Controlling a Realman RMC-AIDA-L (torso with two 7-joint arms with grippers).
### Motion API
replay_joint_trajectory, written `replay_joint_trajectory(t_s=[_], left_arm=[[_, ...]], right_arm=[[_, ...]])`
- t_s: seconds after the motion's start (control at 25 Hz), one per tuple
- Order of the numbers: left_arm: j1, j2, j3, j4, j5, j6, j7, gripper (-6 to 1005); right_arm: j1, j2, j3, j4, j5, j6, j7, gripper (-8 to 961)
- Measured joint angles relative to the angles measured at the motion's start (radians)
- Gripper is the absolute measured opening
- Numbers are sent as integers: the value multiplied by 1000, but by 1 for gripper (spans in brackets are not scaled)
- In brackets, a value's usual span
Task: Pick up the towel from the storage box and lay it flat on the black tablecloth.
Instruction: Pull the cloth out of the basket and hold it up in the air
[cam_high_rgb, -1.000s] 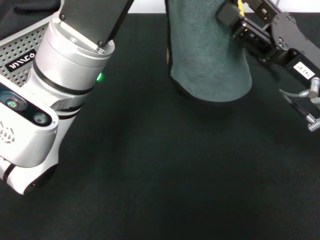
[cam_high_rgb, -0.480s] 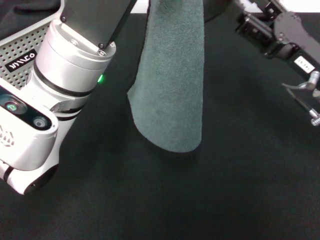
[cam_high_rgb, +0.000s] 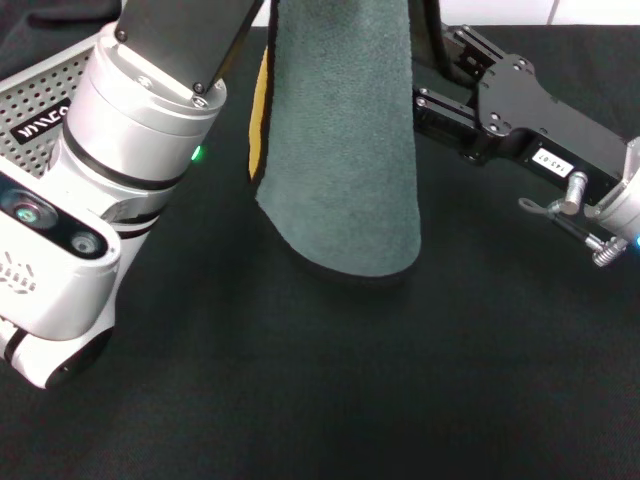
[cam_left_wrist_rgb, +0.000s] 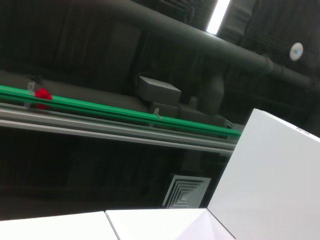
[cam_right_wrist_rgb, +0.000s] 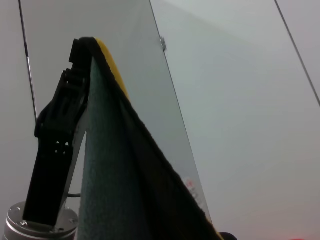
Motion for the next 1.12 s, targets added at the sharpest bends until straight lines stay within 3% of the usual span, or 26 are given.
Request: replay_joint_trajectory(t_s=[0.48,1.12], left_arm=[[24,0,-1,3,-1,4,40,4],[29,2,-26,7,0,7,45,4]], right_arm=[[-41,-19,14,5,-25,-27,1,808],[-73,-21,16,0,-87,-59,4,808]])
